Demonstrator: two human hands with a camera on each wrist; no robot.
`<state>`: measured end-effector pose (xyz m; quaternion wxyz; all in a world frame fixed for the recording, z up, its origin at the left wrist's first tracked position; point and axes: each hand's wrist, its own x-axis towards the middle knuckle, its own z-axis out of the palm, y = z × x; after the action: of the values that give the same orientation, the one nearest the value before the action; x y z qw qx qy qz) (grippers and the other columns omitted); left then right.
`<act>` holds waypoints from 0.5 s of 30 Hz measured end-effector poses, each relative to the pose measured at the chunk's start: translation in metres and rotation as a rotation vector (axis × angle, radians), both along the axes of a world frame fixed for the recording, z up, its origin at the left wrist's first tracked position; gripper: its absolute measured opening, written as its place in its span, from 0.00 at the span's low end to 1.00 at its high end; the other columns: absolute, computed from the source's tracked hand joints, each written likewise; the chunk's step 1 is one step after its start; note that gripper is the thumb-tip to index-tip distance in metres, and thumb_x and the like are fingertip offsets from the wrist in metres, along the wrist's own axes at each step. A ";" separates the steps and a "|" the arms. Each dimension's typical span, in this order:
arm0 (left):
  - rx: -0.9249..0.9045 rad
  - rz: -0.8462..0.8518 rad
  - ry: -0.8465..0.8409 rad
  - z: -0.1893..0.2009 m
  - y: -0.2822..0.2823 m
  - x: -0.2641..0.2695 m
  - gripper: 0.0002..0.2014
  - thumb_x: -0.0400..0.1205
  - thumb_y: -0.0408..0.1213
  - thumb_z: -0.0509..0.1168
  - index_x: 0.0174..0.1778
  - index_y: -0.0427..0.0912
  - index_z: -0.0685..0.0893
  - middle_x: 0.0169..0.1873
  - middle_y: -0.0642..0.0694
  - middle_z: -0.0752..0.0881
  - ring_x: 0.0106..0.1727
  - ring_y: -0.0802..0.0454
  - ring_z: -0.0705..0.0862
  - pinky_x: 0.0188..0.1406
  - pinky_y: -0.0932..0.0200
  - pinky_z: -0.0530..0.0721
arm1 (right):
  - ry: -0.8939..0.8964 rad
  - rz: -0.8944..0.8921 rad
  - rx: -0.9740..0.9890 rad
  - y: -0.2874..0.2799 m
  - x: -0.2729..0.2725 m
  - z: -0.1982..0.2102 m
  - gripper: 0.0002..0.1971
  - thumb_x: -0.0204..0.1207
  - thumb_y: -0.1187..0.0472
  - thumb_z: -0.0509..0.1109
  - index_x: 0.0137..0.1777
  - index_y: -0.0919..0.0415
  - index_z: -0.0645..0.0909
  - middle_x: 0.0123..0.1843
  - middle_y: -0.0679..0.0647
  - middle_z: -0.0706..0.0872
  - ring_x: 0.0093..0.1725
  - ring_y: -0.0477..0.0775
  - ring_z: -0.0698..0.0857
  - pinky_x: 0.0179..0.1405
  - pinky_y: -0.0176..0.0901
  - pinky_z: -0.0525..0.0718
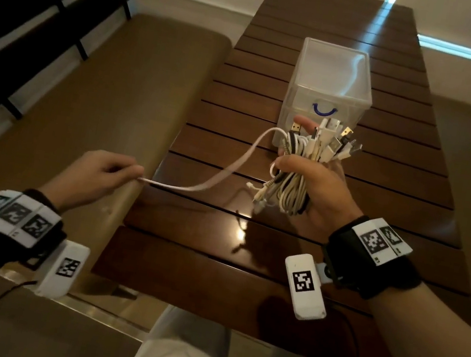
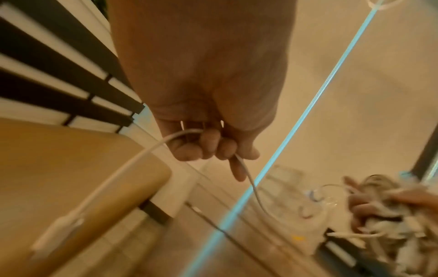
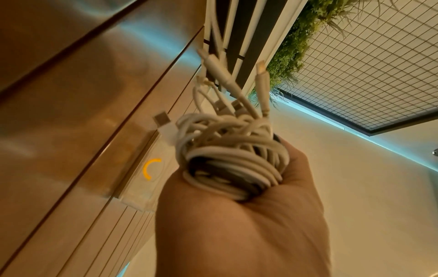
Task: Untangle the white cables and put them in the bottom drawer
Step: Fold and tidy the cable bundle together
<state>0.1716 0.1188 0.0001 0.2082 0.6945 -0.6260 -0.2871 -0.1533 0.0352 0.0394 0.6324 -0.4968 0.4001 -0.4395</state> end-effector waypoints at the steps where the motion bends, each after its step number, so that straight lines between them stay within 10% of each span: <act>1: -0.034 -0.031 0.101 0.008 0.000 -0.016 0.16 0.84 0.50 0.61 0.36 0.46 0.84 0.26 0.46 0.80 0.28 0.53 0.80 0.31 0.61 0.77 | -0.012 0.021 0.009 0.001 0.002 -0.001 0.15 0.61 0.69 0.74 0.37 0.44 0.89 0.41 0.63 0.83 0.43 0.65 0.82 0.52 0.76 0.84; 6: -0.169 -0.048 0.405 0.032 -0.016 -0.091 0.12 0.87 0.34 0.58 0.40 0.40 0.83 0.34 0.46 0.86 0.37 0.55 0.87 0.38 0.69 0.83 | 0.035 0.150 -0.011 0.009 0.000 -0.006 0.34 0.62 0.72 0.73 0.69 0.48 0.80 0.48 0.64 0.82 0.46 0.60 0.84 0.42 0.53 0.87; 15: -0.292 0.160 0.398 0.028 -0.045 -0.162 0.17 0.88 0.47 0.57 0.49 0.39 0.85 0.42 0.47 0.89 0.43 0.52 0.89 0.45 0.45 0.89 | 0.050 0.212 0.008 0.024 -0.009 -0.011 0.35 0.67 0.80 0.73 0.73 0.53 0.76 0.42 0.56 0.86 0.47 0.62 0.88 0.52 0.58 0.88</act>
<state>0.0100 0.0738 0.0281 0.4475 0.6342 -0.5506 -0.3073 -0.1625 0.0588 0.0288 0.6670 -0.5446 0.3627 -0.3563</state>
